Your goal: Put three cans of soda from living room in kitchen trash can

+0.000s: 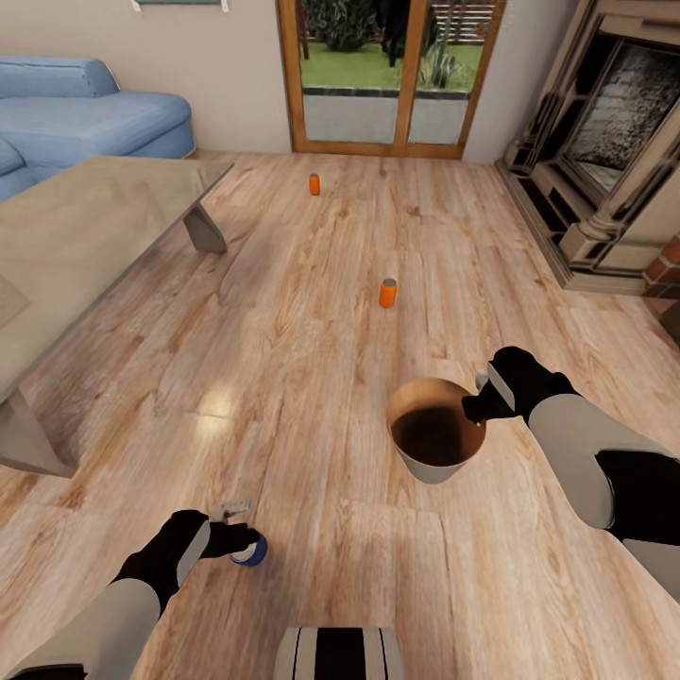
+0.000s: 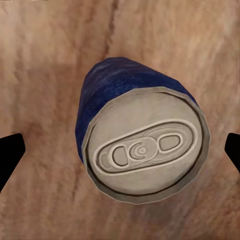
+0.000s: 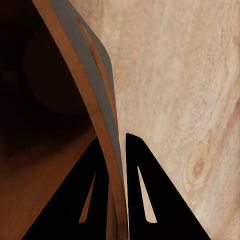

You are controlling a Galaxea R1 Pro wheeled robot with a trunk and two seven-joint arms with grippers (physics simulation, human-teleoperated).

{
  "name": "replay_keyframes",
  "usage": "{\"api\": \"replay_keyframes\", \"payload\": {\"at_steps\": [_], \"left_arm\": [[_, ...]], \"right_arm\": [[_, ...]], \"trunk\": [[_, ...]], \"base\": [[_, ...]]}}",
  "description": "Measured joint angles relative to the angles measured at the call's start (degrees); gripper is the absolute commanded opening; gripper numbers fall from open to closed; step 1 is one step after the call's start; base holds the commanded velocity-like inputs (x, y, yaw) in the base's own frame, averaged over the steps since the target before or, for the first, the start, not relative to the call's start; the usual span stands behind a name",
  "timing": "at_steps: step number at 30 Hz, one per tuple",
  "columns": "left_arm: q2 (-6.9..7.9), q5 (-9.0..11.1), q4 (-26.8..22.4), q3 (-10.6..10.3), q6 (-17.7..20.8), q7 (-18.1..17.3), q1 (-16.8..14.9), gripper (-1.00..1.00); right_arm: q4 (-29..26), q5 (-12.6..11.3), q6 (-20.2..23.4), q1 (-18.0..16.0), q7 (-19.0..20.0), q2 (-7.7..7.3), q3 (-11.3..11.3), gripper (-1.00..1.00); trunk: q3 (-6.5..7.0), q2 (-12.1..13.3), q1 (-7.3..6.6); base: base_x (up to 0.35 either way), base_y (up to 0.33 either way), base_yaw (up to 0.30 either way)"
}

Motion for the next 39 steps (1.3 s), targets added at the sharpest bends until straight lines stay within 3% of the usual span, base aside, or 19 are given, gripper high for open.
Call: {"api": "replay_keyframes", "payload": {"at_steps": [5, 9, 14, 18, 24, 39], "left_arm": [[-0.01, 0.00, 0.00, -0.02, -0.90, -0.07, 0.00, 1.00], [-0.01, 0.02, -0.10, -0.02, -1.03, -0.20, 0.00, 1.00], [0.01, 0.06, -0.21, -0.03, -1.06, -0.20, 0.00, 1.00], [0.00, 0.08, -0.23, -0.03, -1.06, -0.23, 0.00, 1.00], [0.06, 0.08, -0.30, -0.03, -1.06, -0.40, 0.00, 1.00], [0.08, 0.09, -0.61, -0.03, -1.06, -0.56, 0.00, 1.00]], "right_arm": [[0.00, -0.49, 0.02, 0.00, 0.05, 0.05, -0.05, -1.00], [0.00, 0.77, -0.04, 0.00, -0.11, 0.07, 0.25, -1.00], [0.00, -0.49, 0.02, 0.00, 0.05, 0.09, -0.03, -1.00], [0.00, 0.33, -0.02, 0.00, -0.07, 0.09, 0.16, -1.00], [0.01, -0.20, 0.01, 0.02, 0.02, 0.09, 0.04, -1.00], [-0.02, -0.02, 0.00, 0.17, -0.01, 0.08, 0.15, -1.00]], "trunk": [[-0.01, 0.00, 0.00], [-0.01, 0.00, 0.00], [-0.01, 0.00, 0.00], [-0.01, 0.00, 0.00], [-1.59, -0.07, 0.17], [-1.91, -0.08, 0.15]], "base": [[0.000, -0.121, 0.000], [0.000, -0.054, 0.000], [0.000, -0.014, 0.000], [0.000, -0.003, 0.000], [0.000, 0.000, 0.000], [0.035, 0.000, 0.000]]}}
